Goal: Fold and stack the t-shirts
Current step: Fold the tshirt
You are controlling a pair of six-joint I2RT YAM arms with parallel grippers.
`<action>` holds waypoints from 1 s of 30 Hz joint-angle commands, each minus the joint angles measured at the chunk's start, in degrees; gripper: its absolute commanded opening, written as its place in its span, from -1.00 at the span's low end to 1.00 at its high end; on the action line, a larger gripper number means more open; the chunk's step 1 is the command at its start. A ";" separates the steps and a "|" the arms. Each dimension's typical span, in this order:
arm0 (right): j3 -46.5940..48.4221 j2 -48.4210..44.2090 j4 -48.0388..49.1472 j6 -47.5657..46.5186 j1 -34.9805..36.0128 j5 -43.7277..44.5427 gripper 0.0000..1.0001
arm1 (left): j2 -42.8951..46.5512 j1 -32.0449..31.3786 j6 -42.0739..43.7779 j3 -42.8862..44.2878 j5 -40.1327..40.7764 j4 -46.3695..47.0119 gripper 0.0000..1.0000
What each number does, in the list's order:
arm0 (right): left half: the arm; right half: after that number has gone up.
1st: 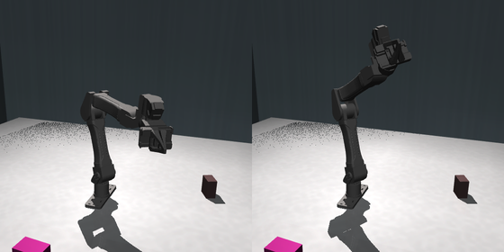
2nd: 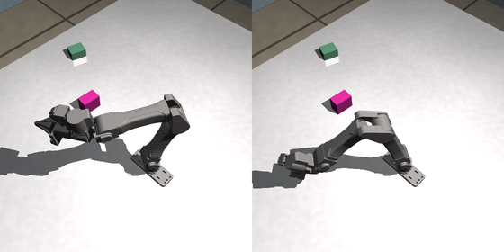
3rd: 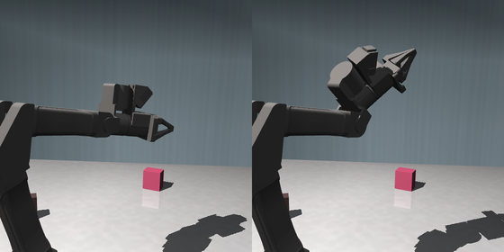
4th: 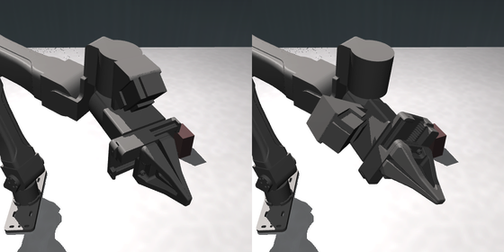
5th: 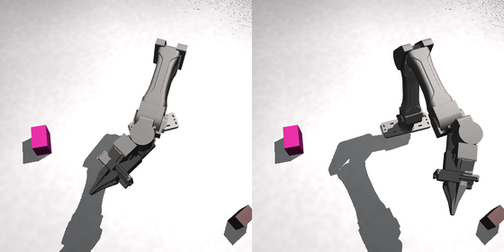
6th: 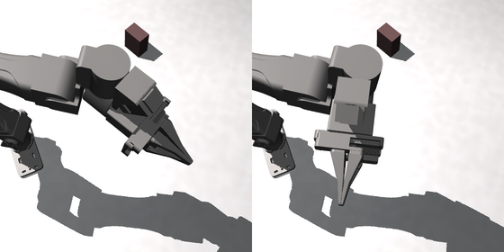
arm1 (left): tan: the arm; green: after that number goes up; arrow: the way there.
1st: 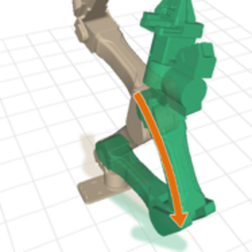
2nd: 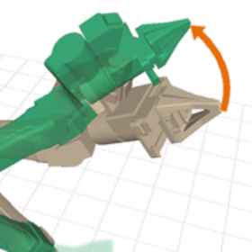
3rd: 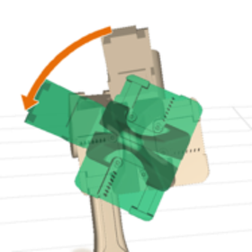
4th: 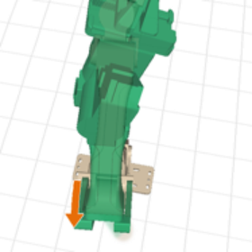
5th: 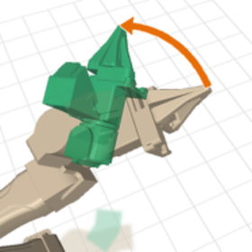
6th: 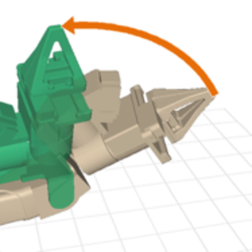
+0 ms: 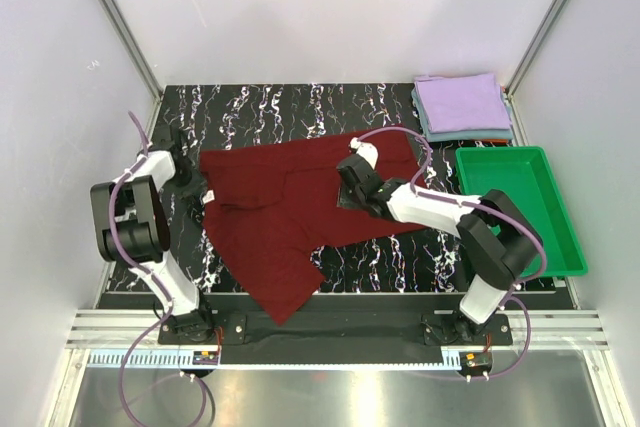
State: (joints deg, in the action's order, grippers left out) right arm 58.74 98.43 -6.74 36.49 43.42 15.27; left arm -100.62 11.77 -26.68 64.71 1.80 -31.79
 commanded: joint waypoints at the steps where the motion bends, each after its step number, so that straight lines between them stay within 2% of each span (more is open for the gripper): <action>1: -0.82 -4.39 2.79 0.60 -0.18 0.03 -0.35 | -2.11 -1.39 -0.39 -0.55 -1.45 1.82 -0.19; 3: -1.00 -4.74 2.79 0.42 -0.09 0.29 -0.35 | -3.26 -2.36 -0.39 -0.29 -1.36 1.91 -0.21; 8: -1.00 -5.36 2.61 -0.19 -0.18 0.64 -0.35 | -6.86 -4.04 -1.10 1.82 5.47 -2.13 -0.59; 12: -0.65 -5.09 3.05 -0.28 -0.18 0.82 -0.35 | -8.45 -4.21 -1.27 4.02 7.86 -3.63 -0.84; 14: -0.21 -4.48 3.05 -0.37 -0.18 0.47 -0.35 | -11.16 -4.12 -0.75 7.96 9.53 -5.56 -1.00; 23: 2.69 -0.79 3.93 0.34 -0.18 -0.50 -0.35 | -22.77 -4.12 1.45 26.42 9.62 -11.45 -1.00; 30: 8.75 5.62 4.46 1.56 -0.18 -2.08 -0.32 | -32.44 -3.51 4.08 46.44 10.42 -17.68 -1.00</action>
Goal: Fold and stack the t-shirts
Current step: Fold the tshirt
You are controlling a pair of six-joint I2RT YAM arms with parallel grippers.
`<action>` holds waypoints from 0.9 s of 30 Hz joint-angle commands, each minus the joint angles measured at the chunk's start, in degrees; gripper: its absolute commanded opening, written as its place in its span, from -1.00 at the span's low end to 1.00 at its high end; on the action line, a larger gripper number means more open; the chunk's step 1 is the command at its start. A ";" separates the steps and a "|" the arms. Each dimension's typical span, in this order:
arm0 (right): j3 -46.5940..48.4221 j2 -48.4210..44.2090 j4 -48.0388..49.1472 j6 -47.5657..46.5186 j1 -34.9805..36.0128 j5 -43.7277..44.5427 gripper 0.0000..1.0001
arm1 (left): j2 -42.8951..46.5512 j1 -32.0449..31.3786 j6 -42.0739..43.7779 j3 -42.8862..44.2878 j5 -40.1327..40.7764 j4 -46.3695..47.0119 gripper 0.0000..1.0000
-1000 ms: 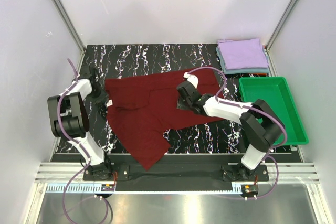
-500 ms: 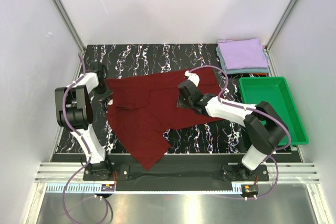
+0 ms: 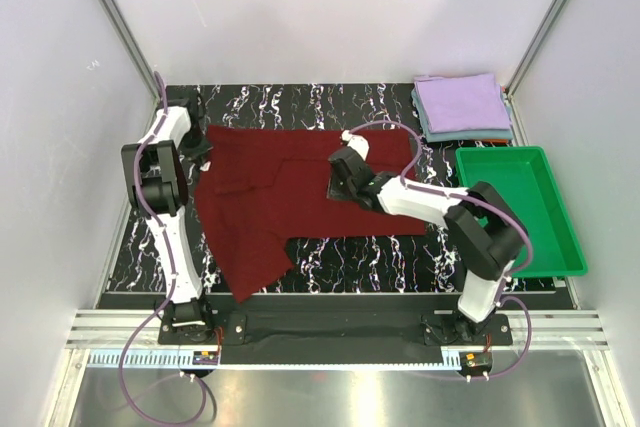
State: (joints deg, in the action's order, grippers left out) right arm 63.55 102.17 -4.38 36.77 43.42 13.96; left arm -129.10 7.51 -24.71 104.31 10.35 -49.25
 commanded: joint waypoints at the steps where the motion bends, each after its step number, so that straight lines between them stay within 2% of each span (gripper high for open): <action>1: 4.73 3.63 2.18 1.89 -0.18 -1.21 -0.30 | -4.32 0.75 3.34 7.74 1.17 -0.14 -1.00; 4: 7.99 6.45 1.92 2.69 -0.18 -2.26 -0.29 | -3.18 1.02 3.88 9.67 -0.59 0.48 -1.00; 7: 11.06 8.39 1.57 3.39 -0.18 -3.49 -0.29 | 1.29 0.93 2.39 6.90 0.45 -0.58 -0.57; 8: 12.20 8.74 2.00 3.39 -0.18 -4.89 -0.28 | 3.13 0.84 1.95 5.13 1.07 -0.14 -0.28; 12: 15.98 11.64 3.50 6.19 -0.18 -8.68 -0.22 | 16.47 0.23 0.89 -7.87 0.21 6.69 -0.07; 15: 19.06 15.15 5.86 12.08 -0.09 -11.31 -0.16 | 20.63 0.23 1.06 -16.64 -5.33 10.56 -0.08; 18: 22.75 19.37 7.55 18.23 0.26 -12.37 -0.10 | 22.22 0.23 2.65 -20.89 -9.03 11.81 -0.12; 22: 29.51 25.60 4.92 21.49 1.84 -10.80 -0.04 | 22.93 0.31 4.58 -23.80 -14.20 13.75 -0.14; 27: 35.41 30.54 4.73 22.38 2.72 -10.53 -0.04 | 19.85 0.23 5.37 -22.75 -15.36 12.08 -0.16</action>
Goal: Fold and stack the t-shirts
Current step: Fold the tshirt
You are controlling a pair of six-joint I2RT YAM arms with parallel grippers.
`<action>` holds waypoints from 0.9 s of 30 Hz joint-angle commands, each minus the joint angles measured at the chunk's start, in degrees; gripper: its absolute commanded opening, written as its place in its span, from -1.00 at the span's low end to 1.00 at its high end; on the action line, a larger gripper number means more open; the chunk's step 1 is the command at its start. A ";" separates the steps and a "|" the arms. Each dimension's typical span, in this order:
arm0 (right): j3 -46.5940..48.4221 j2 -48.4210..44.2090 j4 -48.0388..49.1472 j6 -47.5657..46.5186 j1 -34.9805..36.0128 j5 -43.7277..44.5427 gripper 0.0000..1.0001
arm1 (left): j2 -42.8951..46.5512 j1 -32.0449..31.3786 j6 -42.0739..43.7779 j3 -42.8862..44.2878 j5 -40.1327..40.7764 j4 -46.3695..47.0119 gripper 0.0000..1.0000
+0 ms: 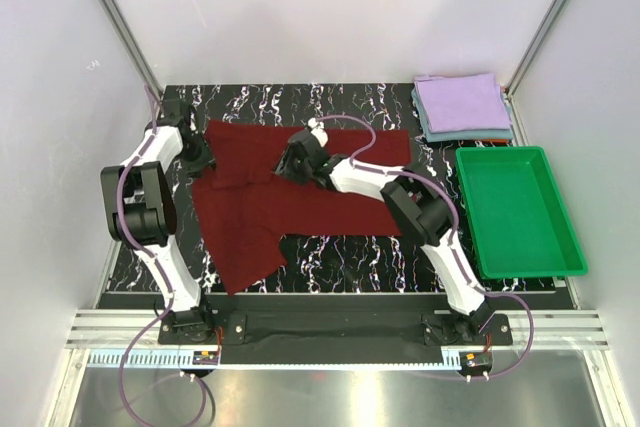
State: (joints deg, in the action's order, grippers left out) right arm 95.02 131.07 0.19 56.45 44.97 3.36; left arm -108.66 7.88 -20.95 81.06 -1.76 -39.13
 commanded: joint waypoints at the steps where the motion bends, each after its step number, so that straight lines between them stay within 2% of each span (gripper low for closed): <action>1: 4.55 2.95 0.08 2.53 1.26 -0.10 -0.04 | -0.76 -0.06 1.87 0.25 -3.34 2.22 -0.16; 10: 8.42 7.01 -1.66 3.14 2.05 -1.07 -0.10 | -4.28 -0.15 1.88 -0.20 -4.31 3.10 -0.21; 14: 8.51 7.27 -1.68 3.06 2.05 -0.54 -0.18 | -4.63 -0.15 1.97 0.33 -4.22 3.10 -0.35; 18: 8.78 7.36 -1.24 2.70 2.05 -0.89 -0.41 | -4.80 -0.15 1.97 0.68 -4.04 3.01 -0.71; 19: 8.69 7.28 -1.15 2.27 2.05 -0.89 -0.54 | -4.89 -0.15 1.97 0.77 -3.87 2.92 -0.84; 21: 8.34 6.66 -0.98 1.74 2.05 -0.72 -0.67 | -5.33 -0.15 1.97 1.21 -3.78 2.66 -0.95; 22: 8.16 6.31 -0.98 1.13 2.05 -0.37 -0.82 | -5.51 -0.15 1.88 1.30 -3.69 2.57 -1.00; 25: 7.02 5.08 -0.80 -0.19 2.05 0.51 -1.00 | -6.03 -0.15 1.53 1.56 -3.08 2.31 -1.00; 27: 6.23 4.29 -0.71 -0.98 1.96 0.60 -1.00 | -5.95 -0.15 1.35 1.74 -2.64 2.13 -1.00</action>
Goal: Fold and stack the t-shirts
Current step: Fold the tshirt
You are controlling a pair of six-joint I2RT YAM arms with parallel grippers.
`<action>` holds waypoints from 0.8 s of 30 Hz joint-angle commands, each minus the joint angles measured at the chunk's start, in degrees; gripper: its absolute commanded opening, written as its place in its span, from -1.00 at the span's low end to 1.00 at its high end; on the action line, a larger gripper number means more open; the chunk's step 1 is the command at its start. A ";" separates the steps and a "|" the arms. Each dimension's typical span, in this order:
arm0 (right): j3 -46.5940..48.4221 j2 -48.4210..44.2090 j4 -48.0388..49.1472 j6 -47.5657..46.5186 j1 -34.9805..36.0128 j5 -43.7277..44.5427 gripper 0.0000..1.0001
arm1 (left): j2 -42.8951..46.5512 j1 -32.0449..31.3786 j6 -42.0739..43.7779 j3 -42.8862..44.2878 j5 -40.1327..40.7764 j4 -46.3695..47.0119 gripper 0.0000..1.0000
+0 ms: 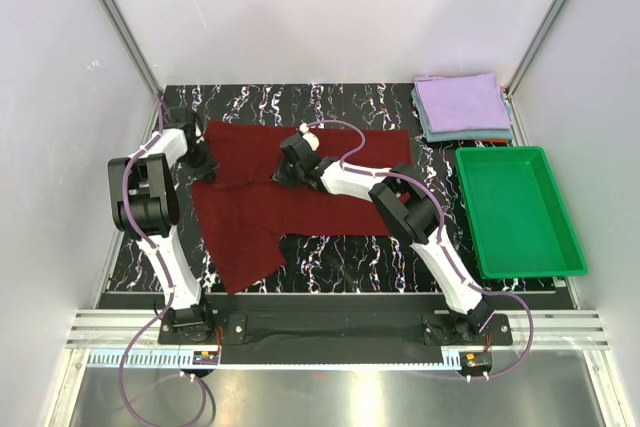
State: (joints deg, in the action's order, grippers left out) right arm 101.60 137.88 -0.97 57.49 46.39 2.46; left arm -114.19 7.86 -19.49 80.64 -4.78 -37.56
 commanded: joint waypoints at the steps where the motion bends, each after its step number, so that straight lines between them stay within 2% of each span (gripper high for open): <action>1: -0.96 -2.62 0.45 -2.38 0.63 1.67 -1.00 | -0.50 -0.04 -0.20 2.24 0.99 0.56 -1.00; 8: -2.72 -4.03 3.17 -3.44 0.63 1.41 -1.00 | 0.37 -0.04 -0.90 2.85 4.25 0.12 -1.00; 24: -5.80 -6.75 3.87 -5.64 0.54 2.29 -1.00 | -0.94 -0.04 -2.22 3.56 4.69 -1.46 -1.00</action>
State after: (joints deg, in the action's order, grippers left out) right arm 96.14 135.06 2.00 53.25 46.41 3.62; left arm -114.61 7.86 -21.41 82.04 -1.58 -38.30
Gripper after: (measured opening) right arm 0.010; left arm 0.008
